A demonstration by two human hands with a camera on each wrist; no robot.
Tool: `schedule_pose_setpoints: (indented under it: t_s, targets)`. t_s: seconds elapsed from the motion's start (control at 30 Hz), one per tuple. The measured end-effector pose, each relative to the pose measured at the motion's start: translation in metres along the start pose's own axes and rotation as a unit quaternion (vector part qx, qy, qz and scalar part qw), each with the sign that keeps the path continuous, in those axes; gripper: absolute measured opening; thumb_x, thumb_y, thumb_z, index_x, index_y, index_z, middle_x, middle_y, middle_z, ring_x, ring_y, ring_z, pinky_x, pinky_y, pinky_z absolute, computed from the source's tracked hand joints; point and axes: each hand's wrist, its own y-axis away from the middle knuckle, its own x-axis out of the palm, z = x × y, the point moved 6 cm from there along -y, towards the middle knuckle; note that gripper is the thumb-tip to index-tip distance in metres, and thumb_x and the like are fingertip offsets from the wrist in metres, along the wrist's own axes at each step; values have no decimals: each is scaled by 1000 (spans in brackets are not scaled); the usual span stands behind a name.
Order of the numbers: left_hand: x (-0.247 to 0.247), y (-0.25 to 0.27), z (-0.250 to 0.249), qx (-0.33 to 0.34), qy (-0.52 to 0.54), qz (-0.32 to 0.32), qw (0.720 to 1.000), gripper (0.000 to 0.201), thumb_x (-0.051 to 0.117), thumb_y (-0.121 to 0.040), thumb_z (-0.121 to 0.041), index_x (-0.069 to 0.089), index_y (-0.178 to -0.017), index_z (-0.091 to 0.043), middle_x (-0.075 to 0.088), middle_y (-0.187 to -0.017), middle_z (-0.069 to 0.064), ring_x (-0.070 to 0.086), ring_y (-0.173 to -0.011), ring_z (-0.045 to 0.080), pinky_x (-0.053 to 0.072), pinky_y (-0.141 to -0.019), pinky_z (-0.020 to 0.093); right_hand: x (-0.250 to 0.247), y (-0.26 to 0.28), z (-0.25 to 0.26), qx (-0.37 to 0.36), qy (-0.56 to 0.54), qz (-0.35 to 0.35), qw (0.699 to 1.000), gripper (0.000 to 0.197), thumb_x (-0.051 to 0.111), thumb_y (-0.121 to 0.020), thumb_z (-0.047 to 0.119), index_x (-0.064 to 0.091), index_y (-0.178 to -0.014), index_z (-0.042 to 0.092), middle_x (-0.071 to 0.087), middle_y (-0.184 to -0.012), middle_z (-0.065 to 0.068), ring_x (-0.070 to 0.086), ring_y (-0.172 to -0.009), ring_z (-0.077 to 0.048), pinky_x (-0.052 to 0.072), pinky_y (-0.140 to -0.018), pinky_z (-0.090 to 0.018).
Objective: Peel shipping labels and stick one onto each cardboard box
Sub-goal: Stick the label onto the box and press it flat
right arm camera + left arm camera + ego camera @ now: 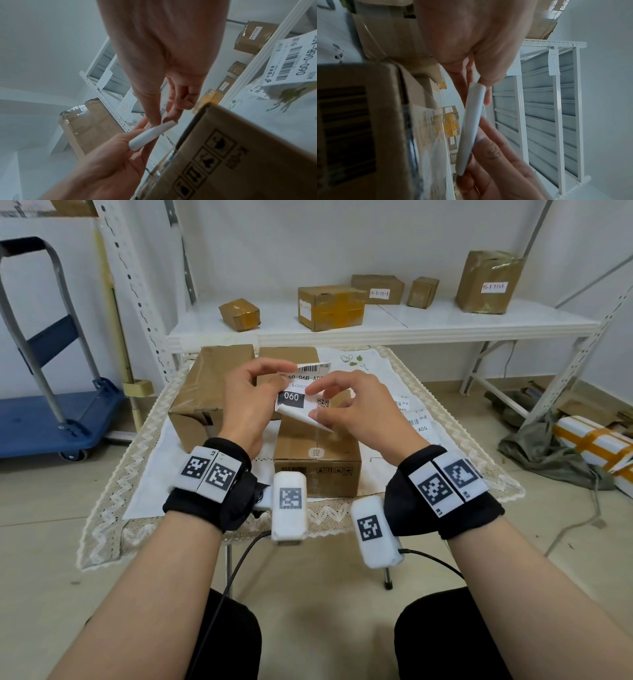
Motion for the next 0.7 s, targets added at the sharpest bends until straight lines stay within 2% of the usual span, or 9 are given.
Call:
schedule_pose_setpoints:
  t_s: [0.07, 0.17, 0.27, 0.33, 0.4, 0.47, 0.57, 0.63, 0.7]
  targets:
    - [3, 1, 0, -13, 1, 24, 1000, 28, 63, -92, 4, 78, -97, -20, 74, -112, 9, 73, -92, 27, 59, -71, 38, 0, -1, -2, 9, -7, 3, 1000, 32, 83, -81, 16, 75, -111, 23, 60, -112, -6, 64, -77, -20, 58, -65, -30]
    - [7, 3, -1, -35, 3, 51, 998, 34, 68, -90, 3, 75, -113, -20, 73, -119, 9, 74, -89, 27, 62, -79, 41, 1, -3, -6, 22, -17, -2, 1000, 40, 85, -79, 14, 72, -115, 24, 49, -121, -9, 63, -86, -22, 56, -81, -32]
    - [9, 6, -3, -50, 23, 61, 997, 39, 70, -88, 7, 73, -119, -17, 73, -118, 8, 75, -95, 32, 62, -86, 44, 0, -4, -12, 46, -34, -5, 998, 46, 85, -78, 15, 68, -119, 29, 45, -131, -10, 65, -99, -24, 51, -82, -28]
    - [9, 6, -4, -59, 34, 62, 996, 41, 69, -88, 8, 72, -121, -14, 74, -116, 7, 75, -99, 32, 61, -88, 45, 1, -3, -13, 61, -56, 3, 997, 49, 85, -78, 14, 66, -121, 30, 51, -131, -10, 66, -103, -23, 57, -84, -34]
    - [10, 5, -4, -66, 45, 65, 995, 41, 68, -88, 10, 72, -121, -13, 74, -116, 7, 75, -101, 32, 60, -89, 46, 3, -2, -13, 70, -98, 22, 992, 53, 84, -78, 10, 64, -124, 28, 59, -125, -10, 68, -102, -23, 61, -81, -35]
    - [10, 5, -4, -71, 53, 69, 994, 42, 67, -87, 11, 72, -121, -14, 75, -113, 7, 75, -101, 32, 60, -90, 47, 3, 0, -12, 74, -137, 32, 987, 57, 82, -79, 3, 62, -129, 22, 63, -117, -10, 70, -90, -19, 60, -71, -28]
    - [10, 6, -5, -74, 42, 80, 993, 46, 66, -86, 14, 71, -123, -14, 75, -114, 6, 75, -100, 30, 60, -89, 45, 1, -1, -11, 81, -161, 23, 983, 59, 80, -79, -2, 61, -131, 17, 62, -114, -2, 67, -82, -15, 56, -66, -21]
    - [10, 7, -5, -77, 32, 93, 992, 50, 64, -86, 16, 70, -124, -16, 74, -117, 7, 75, -101, 29, 60, -89, 44, -1, -2, -12, 88, -181, 21, 979, 59, 81, -79, -3, 61, -132, 16, 61, -118, 1, 69, -86, -20, 58, -71, -26]
    - [10, 9, -6, -81, 18, 108, 991, 54, 64, -84, 18, 70, -125, -16, 73, -118, 8, 74, -104, 28, 60, -91, 42, -2, -2, -13, 98, -201, 21, 974, 61, 81, -78, -4, 61, -133, 16, 62, -122, 2, 71, -97, -31, 59, -83, -38]
